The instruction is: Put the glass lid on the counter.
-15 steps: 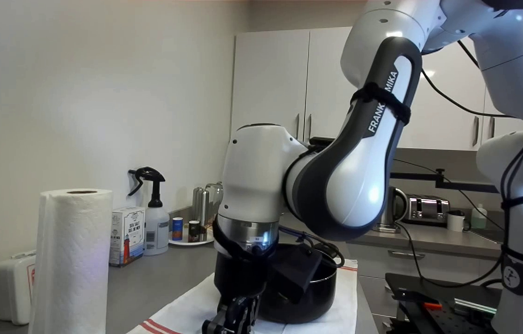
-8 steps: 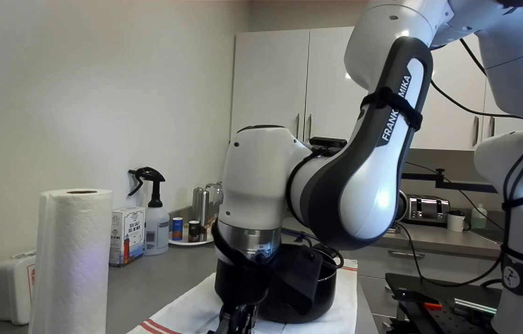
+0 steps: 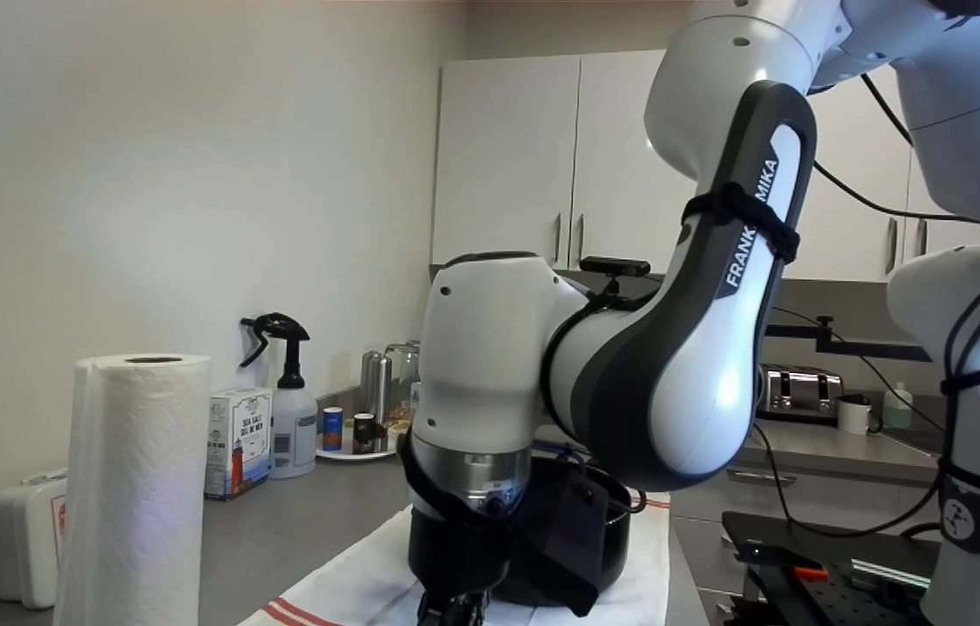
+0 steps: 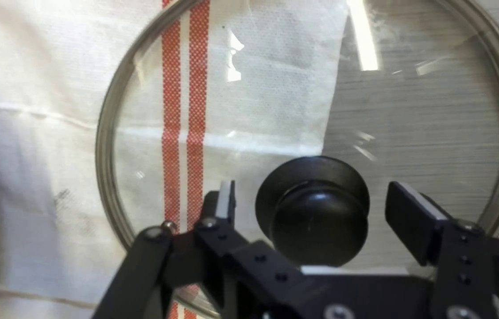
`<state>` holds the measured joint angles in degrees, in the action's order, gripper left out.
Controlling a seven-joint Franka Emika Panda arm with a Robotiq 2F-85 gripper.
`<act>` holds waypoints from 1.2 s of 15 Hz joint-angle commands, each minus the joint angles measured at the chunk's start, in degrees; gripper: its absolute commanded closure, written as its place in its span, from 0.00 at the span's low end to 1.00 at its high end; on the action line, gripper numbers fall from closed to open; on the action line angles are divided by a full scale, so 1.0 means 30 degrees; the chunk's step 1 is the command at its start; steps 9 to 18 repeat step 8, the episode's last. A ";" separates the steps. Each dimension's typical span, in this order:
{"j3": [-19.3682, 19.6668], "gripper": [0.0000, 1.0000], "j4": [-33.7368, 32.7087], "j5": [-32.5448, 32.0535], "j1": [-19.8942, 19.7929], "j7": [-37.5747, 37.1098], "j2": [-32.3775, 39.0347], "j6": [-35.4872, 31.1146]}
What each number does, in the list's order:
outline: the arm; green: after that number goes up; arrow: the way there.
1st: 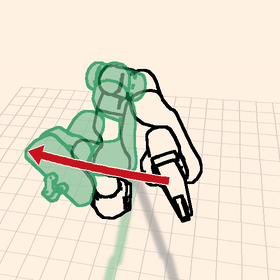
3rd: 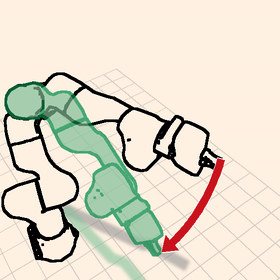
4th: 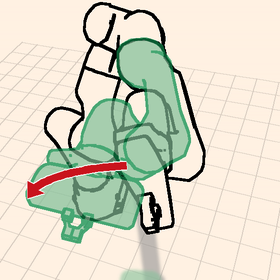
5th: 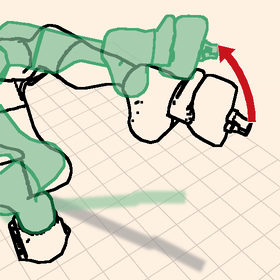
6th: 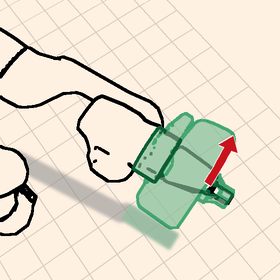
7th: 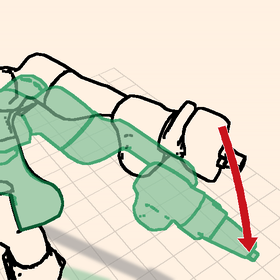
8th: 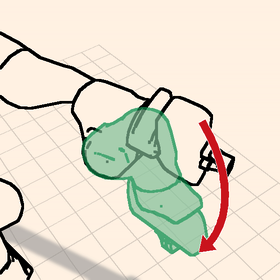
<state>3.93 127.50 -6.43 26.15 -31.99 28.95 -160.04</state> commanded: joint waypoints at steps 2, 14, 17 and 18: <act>0.0937 0.00 0.0493 -0.0962 0.1208 -0.1060 -0.0765 -0.0574; 0.1381 0.00 0.2340 -0.2412 0.2246 -0.2785 -0.3737 -0.1401; 0.1381 0.00 0.2340 -0.2412 0.2246 -0.2785 -0.3737 -0.1401; 0.1381 0.00 0.2340 -0.2412 0.2246 -0.2785 -0.3737 -0.1401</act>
